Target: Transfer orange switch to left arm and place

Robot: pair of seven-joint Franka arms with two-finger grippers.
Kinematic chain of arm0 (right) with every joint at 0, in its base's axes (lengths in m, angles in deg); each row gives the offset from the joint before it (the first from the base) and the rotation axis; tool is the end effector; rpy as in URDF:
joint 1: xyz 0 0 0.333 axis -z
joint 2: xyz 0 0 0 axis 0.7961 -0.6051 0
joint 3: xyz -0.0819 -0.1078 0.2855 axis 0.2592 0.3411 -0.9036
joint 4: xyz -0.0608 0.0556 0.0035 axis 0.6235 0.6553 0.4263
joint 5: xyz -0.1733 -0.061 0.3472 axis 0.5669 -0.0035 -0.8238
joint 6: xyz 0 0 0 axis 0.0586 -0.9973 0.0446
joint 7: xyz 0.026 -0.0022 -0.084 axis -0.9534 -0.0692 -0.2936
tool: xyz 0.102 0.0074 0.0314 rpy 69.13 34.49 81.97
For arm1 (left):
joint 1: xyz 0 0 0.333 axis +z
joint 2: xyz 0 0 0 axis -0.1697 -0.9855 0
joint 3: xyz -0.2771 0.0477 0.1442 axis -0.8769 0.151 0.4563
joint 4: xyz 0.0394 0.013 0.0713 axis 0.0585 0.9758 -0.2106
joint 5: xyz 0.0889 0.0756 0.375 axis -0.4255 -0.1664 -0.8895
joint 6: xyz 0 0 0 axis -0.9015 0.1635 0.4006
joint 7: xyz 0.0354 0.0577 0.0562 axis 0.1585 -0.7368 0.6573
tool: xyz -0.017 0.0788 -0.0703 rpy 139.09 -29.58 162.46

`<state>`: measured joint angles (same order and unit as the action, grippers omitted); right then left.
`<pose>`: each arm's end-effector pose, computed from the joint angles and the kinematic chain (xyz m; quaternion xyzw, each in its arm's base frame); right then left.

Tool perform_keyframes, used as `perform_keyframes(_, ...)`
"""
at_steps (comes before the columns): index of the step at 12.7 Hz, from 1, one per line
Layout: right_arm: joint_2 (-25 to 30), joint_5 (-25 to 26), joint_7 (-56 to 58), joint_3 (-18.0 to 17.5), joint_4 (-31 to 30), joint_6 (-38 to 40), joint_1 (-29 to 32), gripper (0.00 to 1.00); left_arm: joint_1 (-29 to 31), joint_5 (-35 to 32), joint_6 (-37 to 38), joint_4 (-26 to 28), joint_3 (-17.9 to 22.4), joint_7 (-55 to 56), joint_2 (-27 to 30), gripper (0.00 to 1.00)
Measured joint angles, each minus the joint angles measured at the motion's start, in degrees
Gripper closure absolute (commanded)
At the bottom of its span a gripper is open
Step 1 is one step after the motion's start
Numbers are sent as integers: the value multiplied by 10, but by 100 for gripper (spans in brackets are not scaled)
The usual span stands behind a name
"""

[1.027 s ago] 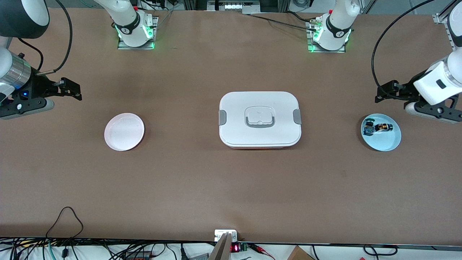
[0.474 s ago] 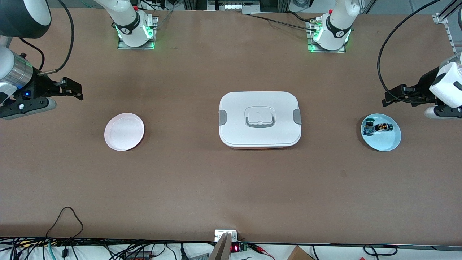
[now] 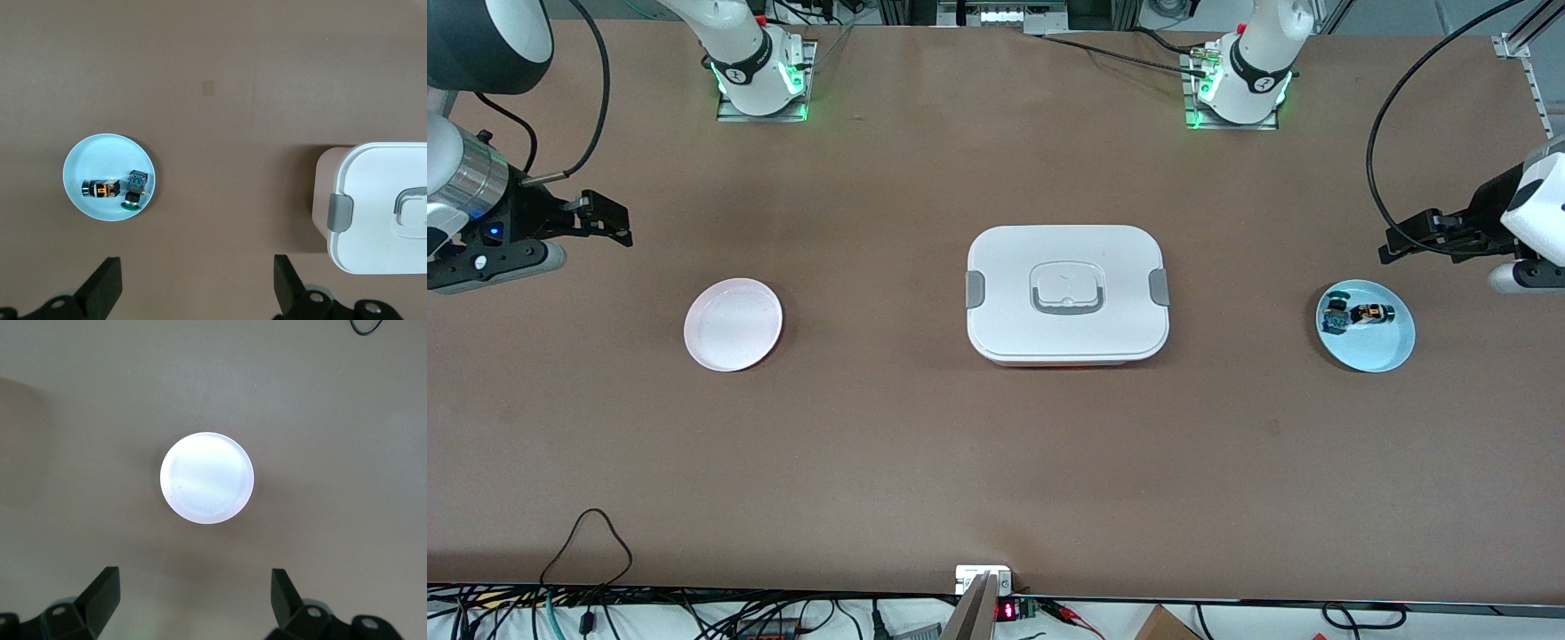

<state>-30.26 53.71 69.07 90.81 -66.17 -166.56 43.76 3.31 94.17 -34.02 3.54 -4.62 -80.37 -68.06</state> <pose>0.5800 0.0265 0.5549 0.9905 0.1324 -0.0375 0.0054 0.5822 0.0128 0.5749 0.9982 0.0328 -0.0283 0.0409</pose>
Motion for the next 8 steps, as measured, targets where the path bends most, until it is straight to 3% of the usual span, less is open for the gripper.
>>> perform_keyframes(4,0,0,0,0,0,1,0,0,4,-1,-4,-2,-5,-1,0,0)
perform_keyframes(8,0,0,0,0,0,1,-1,0,85,-17,-10,-2,-85,-1,0,0)
